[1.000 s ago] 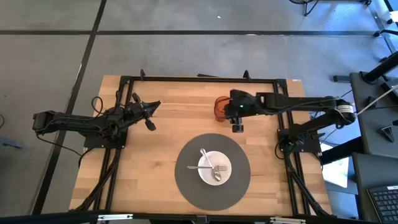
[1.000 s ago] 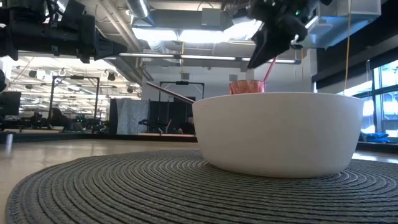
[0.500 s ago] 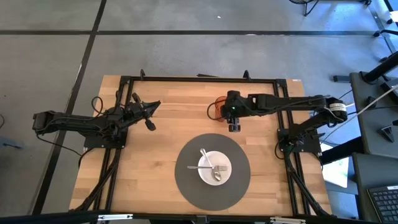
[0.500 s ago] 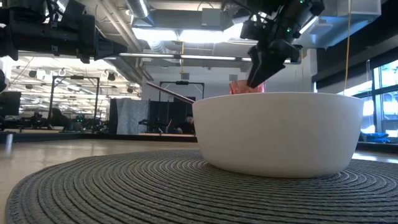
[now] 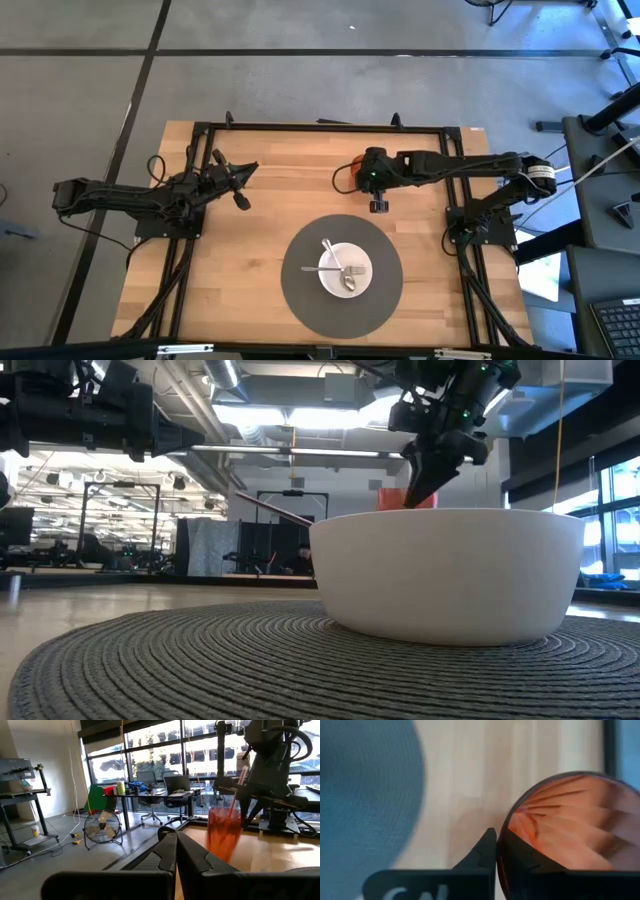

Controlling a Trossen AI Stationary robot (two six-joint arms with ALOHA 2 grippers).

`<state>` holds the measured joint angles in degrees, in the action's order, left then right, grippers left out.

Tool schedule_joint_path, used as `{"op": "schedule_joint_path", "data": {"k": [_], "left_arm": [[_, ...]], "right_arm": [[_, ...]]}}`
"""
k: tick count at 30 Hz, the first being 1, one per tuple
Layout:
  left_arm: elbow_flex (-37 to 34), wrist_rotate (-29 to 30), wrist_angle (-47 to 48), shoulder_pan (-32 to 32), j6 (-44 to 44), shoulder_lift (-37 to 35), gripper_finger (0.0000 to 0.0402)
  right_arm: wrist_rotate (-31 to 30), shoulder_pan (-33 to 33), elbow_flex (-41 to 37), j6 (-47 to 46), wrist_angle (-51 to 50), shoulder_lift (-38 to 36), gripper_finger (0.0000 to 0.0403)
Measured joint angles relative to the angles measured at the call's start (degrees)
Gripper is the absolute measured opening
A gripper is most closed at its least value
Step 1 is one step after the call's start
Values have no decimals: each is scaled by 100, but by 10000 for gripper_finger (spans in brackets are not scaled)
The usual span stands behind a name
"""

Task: Pick & Place Utensil
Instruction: Put the orange cup on the gray mat to the right of the white bowl

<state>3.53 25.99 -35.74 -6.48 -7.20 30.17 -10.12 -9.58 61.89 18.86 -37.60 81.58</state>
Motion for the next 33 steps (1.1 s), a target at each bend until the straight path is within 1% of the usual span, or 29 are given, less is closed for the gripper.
{"op": "schedule_joint_path", "data": {"k": [2,5,7,9,14,16,18,21,24,28,31,33], "left_arm": [[0,0,0,-2,0,-2,3],[0,-2,0,-2,0,0,3],[0,-1,0,-2,0,0,3],[0,-3,0,0,-2,0,3],[-1,-4,2,-2,-2,-1,3],[-2,-6,1,0,-1,-1,3],[-2,-10,1,-2,0,0,3],[-2,-10,14,-1,0,0,3],[-2,-10,15,-2,4,-1,3],[-2,-13,6,-2,89,-2,3],[-2,-13,2,-1,163,-1,3],[-2,-13,0,-1,198,-2,3]], "right_arm": [[-34,0,21,109,-19,0,14],[-37,28,267,33,-442,4,21],[-41,139,497,-21,-670,4,17],[-19,314,768,-98,-1151,4,11],[109,977,1275,-668,-2107,-30,15],[123,1328,1278,-857,-2275,-131,14],[123,1713,1235,-1121,-2222,-318,11],[94,2284,1169,-1767,-2409,-599,11],[-127,2882,1037,-2432,-2321,-805,11],[-130,3565,803,-3144,-2359,-839,11],[-130,3985,561,-3438,-2146,-809,11],[-248,4213,384,-3573,-1938,-809,11]]}}
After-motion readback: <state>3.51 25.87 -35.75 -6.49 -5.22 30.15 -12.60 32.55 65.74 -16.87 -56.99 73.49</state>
